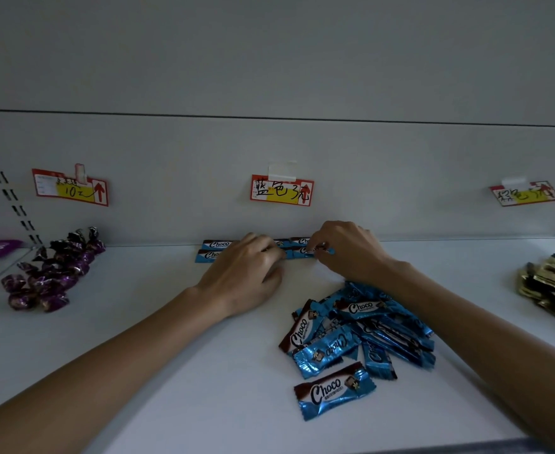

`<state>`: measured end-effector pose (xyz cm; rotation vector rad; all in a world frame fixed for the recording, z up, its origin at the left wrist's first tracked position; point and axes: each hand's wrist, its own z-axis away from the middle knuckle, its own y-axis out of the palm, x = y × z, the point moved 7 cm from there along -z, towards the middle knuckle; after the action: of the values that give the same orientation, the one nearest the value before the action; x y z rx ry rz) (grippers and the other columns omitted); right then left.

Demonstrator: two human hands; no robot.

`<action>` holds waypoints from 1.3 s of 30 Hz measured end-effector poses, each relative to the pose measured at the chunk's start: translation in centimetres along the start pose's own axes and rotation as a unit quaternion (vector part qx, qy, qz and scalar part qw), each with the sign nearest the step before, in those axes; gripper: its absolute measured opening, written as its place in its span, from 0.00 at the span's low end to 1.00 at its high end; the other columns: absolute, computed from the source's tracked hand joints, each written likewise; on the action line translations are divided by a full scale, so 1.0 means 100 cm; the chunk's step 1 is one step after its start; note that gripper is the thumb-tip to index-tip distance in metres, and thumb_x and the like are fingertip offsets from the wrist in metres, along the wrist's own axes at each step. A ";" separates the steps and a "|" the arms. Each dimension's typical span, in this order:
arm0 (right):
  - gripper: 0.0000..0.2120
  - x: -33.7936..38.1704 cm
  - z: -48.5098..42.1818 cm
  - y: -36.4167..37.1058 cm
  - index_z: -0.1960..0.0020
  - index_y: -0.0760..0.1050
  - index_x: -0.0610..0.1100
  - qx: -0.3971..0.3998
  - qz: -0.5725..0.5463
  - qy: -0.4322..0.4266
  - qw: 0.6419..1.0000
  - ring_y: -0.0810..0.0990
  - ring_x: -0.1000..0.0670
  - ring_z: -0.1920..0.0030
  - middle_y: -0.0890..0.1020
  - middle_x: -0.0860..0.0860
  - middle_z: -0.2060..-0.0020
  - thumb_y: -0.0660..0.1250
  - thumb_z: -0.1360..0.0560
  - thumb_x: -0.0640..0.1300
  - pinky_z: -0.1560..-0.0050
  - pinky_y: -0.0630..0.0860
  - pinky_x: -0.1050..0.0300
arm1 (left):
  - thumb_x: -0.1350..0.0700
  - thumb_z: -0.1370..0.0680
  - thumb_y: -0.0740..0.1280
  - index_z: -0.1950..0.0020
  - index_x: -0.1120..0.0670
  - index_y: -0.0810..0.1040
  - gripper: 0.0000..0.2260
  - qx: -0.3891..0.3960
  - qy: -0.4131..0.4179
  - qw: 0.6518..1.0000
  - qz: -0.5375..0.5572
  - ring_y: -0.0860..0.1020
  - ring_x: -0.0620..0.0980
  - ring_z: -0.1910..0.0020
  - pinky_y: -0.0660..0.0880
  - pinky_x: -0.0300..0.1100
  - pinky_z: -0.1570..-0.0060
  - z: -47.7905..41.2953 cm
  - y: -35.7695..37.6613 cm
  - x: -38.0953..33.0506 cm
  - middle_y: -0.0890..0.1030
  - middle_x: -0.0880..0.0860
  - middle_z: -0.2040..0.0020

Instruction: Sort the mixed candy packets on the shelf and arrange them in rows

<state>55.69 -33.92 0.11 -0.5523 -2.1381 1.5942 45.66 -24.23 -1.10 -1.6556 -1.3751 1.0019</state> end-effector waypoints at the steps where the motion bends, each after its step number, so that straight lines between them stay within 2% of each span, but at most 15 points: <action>1: 0.11 -0.001 0.001 -0.001 0.42 0.78 0.49 -0.003 -0.010 0.003 1.000 0.77 0.49 0.48 0.78 0.50 0.44 0.61 0.22 0.44 0.51 0.74 0.57 | 0.54 0.21 0.58 0.40 0.58 0.77 0.14 -0.008 0.005 1.000 0.005 0.72 0.51 0.45 0.70 0.44 0.48 0.001 -0.002 -0.002 0.77 0.53 0.45; 4: 0.08 -0.011 0.008 -0.014 0.47 0.80 0.46 -0.026 -0.072 0.017 0.997 0.79 0.50 0.53 0.81 0.49 0.51 0.64 0.24 0.41 0.52 0.77 0.53 | 0.53 0.20 0.60 0.44 0.56 0.79 0.11 -0.032 -0.002 0.997 0.068 0.74 0.47 0.49 0.70 0.40 0.52 0.004 -0.010 -0.009 0.78 0.51 0.49; 8: 0.06 -0.033 0.031 -0.029 0.52 0.80 0.44 -0.033 -0.100 0.058 0.993 0.78 0.54 0.58 0.82 0.50 0.56 0.65 0.24 0.43 0.56 0.74 0.65 | 0.49 0.22 0.63 0.47 0.53 0.80 0.11 -0.019 -0.013 0.986 0.166 0.74 0.41 0.58 0.71 0.34 0.59 0.004 -0.013 -0.030 0.79 0.48 0.53; 11: 0.11 -0.044 0.047 -0.024 0.49 0.78 0.46 0.021 -0.069 0.109 0.991 0.78 0.51 0.55 0.80 0.51 0.54 0.65 0.25 0.52 0.53 0.76 0.56 | 0.46 0.22 0.62 0.45 0.54 0.78 0.14 0.038 -0.022 0.984 0.174 0.75 0.42 0.55 0.71 0.34 0.56 -0.010 0.001 -0.049 0.78 0.48 0.50; 14: 0.12 -0.043 0.057 -0.017 0.45 0.78 0.48 0.064 -0.044 0.119 0.990 0.76 0.51 0.53 0.79 0.51 0.50 0.66 0.25 0.52 0.54 0.74 0.58 | 0.44 0.24 0.64 0.42 0.55 0.77 0.17 0.079 -0.027 0.981 0.173 0.76 0.45 0.52 0.74 0.39 0.53 -0.022 0.014 -0.064 0.78 0.51 0.47; 16: 0.10 -0.045 0.062 -0.020 0.44 0.77 0.50 0.073 -0.047 0.120 0.989 0.76 0.52 0.53 0.79 0.51 0.49 0.66 0.25 0.47 0.54 0.73 0.59 | 0.47 0.25 0.67 0.42 0.55 0.78 0.16 0.087 -0.020 0.982 0.169 0.76 0.46 0.53 0.74 0.37 0.54 -0.026 0.019 -0.069 0.79 0.52 0.47; 18: 0.11 -0.049 0.066 -0.022 0.43 0.77 0.52 0.087 -0.054 0.129 0.986 0.76 0.53 0.53 0.79 0.52 0.49 0.64 0.24 0.43 0.53 0.74 0.59 | 0.51 0.25 0.69 0.42 0.56 0.78 0.15 0.089 -0.020 0.977 0.194 0.75 0.43 0.55 0.70 0.26 0.60 -0.027 0.020 -0.070 0.80 0.52 0.48; 21: 0.07 -0.051 0.065 -0.023 0.46 0.77 0.50 0.072 -0.056 0.144 0.985 0.77 0.52 0.54 0.80 0.52 0.50 0.64 0.24 0.47 0.54 0.74 0.58 | 0.54 0.26 0.70 0.43 0.57 0.79 0.13 0.090 -0.049 0.964 0.247 0.74 0.41 0.57 0.68 0.22 0.62 -0.029 0.018 -0.066 0.79 0.50 0.52; 23: 0.12 -0.050 0.061 -0.020 0.45 0.75 0.47 0.057 -0.059 0.157 0.984 0.76 0.51 0.54 0.80 0.50 0.50 0.67 0.26 0.51 0.56 0.72 0.58 | 0.56 0.26 0.70 0.45 0.57 0.79 0.11 0.077 -0.059 0.956 0.276 0.74 0.39 0.58 0.68 0.22 0.62 -0.029 0.014 -0.063 0.79 0.49 0.53; 25: 0.18 -0.050 0.056 -0.018 0.41 0.73 0.43 0.052 -0.091 0.173 0.979 0.75 0.52 0.55 0.80 0.49 0.50 0.71 0.28 0.48 0.56 0.71 0.61 | 0.58 0.26 0.70 0.48 0.56 0.79 0.08 0.058 -0.062 0.951 0.298 0.74 0.37 0.59 0.68 0.22 0.62 -0.028 0.006 -0.059 0.78 0.47 0.55; 27: 0.15 -0.047 0.051 -0.021 0.43 0.76 0.42 0.045 -0.106 0.158 0.981 0.74 0.54 0.59 0.79 0.50 0.53 0.72 0.29 0.42 0.61 0.69 0.71 | 0.57 0.27 0.70 0.51 0.53 0.78 0.06 0.040 -0.076 0.946 0.313 0.75 0.39 0.59 0.70 0.26 0.61 -0.024 -0.003 -0.051 0.78 0.45 0.57; 29: 0.09 -0.038 0.047 -0.029 0.49 0.80 0.43 0.021 -0.124 0.130 0.984 0.72 0.58 0.65 0.79 0.52 0.60 0.70 0.29 0.37 0.69 0.68 0.74 | 0.58 0.26 0.70 0.56 0.51 0.75 0.04 0.024 -0.110 0.933 0.342 0.76 0.40 0.59 0.72 0.31 0.60 -0.019 -0.013 -0.038 0.78 0.45 0.59; 31: 0.07 -0.024 0.044 -0.036 0.53 0.81 0.45 -0.018 -0.163 0.099 0.981 0.72 0.59 0.66 0.78 0.55 0.64 0.71 0.30 0.36 0.68 0.68 0.73 | 0.61 0.26 0.70 0.58 0.52 0.74 0.06 0.007 -0.152 0.906 0.395 0.79 0.45 0.58 0.77 0.37 0.59 -0.010 -0.022 -0.021 0.80 0.49 0.59; 33: 0.07 -0.003 0.041 -0.039 0.56 0.81 0.46 -0.046 -0.205 0.053 0.976 0.74 0.60 0.65 0.78 0.55 0.63 0.72 0.31 0.36 0.65 0.70 0.73 | 0.64 0.28 0.70 0.60 0.53 0.74 0.08 -0.014 -0.154 0.902 0.402 0.81 0.48 0.57 0.78 0.41 0.55 0.002 -0.032 -0.005 0.82 0.52 0.58; 39: 0.13 0.043 0.038 -0.011 0.59 0.83 0.47 0.055 -0.226 -0.055 0.971 0.79 0.61 0.55 0.82 0.55 0.55 0.67 0.29 0.30 0.56 0.73 0.73 | 0.75 0.29 0.61 0.67 0.44 0.78 0.24 0.041 -0.122 0.952 0.278 0.78 0.37 0.50 0.72 0.28 0.49 0.044 -0.033 0.020 0.82 0.45 0.55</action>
<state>49.94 -34.88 0.62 0.0630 -2.0460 1.4922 40.57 -21.47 -0.11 -1.9519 -1.0057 1.6064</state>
